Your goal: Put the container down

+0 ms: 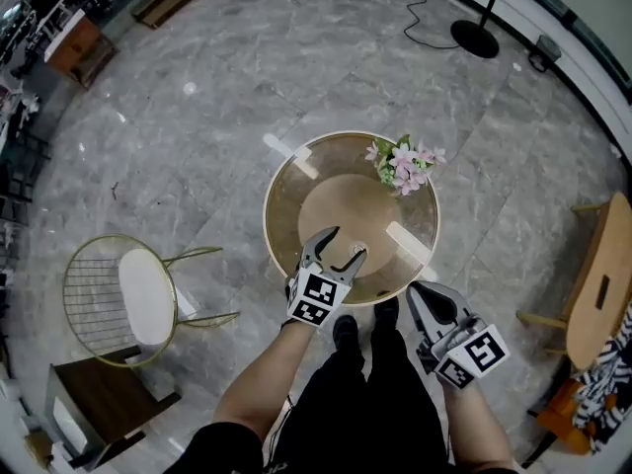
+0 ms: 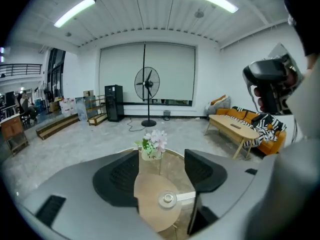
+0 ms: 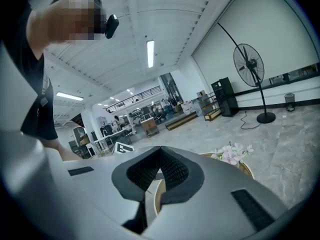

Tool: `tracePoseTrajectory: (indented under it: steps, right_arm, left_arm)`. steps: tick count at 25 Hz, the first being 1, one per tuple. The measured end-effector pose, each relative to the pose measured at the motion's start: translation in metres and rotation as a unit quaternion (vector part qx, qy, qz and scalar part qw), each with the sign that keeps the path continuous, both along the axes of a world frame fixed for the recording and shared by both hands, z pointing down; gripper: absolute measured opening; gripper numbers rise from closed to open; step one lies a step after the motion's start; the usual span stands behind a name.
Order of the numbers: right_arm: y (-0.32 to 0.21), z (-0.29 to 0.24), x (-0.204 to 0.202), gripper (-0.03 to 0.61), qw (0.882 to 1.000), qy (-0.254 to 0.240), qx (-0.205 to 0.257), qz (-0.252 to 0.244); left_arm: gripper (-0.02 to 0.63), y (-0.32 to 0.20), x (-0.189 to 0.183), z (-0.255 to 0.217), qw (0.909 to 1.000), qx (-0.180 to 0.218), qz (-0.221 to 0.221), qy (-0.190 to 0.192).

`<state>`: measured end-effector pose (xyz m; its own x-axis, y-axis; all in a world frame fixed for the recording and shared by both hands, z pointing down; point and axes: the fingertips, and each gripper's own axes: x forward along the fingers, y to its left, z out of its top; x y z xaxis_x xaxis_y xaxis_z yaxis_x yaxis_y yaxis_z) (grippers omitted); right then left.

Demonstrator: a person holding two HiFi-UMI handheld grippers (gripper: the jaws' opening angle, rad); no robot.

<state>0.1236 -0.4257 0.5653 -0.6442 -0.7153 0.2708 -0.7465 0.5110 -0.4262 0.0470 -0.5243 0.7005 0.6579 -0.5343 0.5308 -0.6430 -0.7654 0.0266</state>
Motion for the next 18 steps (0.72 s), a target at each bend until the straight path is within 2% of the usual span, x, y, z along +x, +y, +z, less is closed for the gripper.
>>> tracePoseTrajectory:
  steps: [4,6,7,9,12,15,18]
  right_arm:
    - [0.019,-0.067,-0.022,0.015,1.0,-0.01,0.026,-0.005]
    - [0.029,-0.093,-0.028,0.015,0.999,-0.017,0.036,-0.013]
    - [0.035,-0.103,-0.029,0.015,0.999,-0.016,0.039,-0.018]
    - [0.046,-0.119,-0.028,0.015,0.999,-0.01,0.046,-0.025]
    - [0.058,-0.14,-0.02,0.014,0.998,-0.007,0.057,-0.037]
    - [0.067,-0.161,-0.006,0.014,0.996,-0.014,0.068,-0.052]
    - [0.076,-0.186,0.012,0.013,0.994,-0.028,0.086,-0.061]
  left_arm:
    - [0.295,0.027,-0.016,-0.087,0.9991,0.031,0.026,0.009]
    - [0.293,0.04,-0.022,-0.126,0.9987,0.04,0.023,0.02]
    - [0.282,0.047,-0.025,-0.144,0.9986,0.044,0.017,0.026]
    - [0.214,0.06,-0.033,-0.173,0.9981,0.055,-0.003,0.029]
    - [0.123,0.078,-0.045,-0.203,0.9963,0.072,-0.044,0.016]
    - [0.116,0.096,-0.044,-0.226,0.9946,0.075,-0.069,0.018]
    - [0.095,0.115,-0.029,-0.249,0.9941,0.076,-0.072,0.028]
